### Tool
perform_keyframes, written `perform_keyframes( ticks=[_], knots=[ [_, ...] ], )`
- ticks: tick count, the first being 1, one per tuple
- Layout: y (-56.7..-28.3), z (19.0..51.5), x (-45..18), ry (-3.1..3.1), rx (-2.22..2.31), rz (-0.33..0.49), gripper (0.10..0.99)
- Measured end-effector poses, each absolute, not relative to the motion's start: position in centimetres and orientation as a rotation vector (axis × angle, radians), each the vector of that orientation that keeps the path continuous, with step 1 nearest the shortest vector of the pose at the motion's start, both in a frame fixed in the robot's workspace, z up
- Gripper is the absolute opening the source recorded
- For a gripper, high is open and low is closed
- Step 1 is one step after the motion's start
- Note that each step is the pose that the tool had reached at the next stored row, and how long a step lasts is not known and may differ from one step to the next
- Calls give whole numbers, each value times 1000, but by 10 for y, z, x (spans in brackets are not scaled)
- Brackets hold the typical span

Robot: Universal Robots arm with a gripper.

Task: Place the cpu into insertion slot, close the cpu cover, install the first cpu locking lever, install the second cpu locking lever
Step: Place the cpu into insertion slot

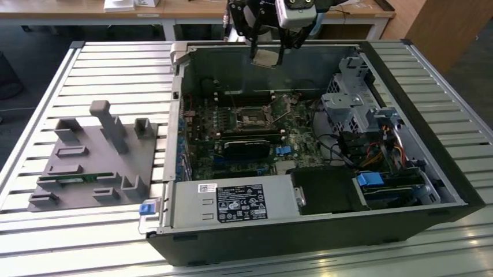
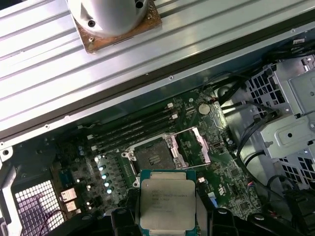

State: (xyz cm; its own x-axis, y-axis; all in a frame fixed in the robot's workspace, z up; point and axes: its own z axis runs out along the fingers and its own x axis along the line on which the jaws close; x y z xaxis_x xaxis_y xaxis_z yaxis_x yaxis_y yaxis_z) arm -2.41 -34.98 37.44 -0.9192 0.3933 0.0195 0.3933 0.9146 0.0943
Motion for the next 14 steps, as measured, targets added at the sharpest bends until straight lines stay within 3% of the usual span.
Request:
perform_keyframes(
  ticks=[14],
  knots=[
    [-350, 374, -24, -3058, -716, -152, 541]
  ],
)
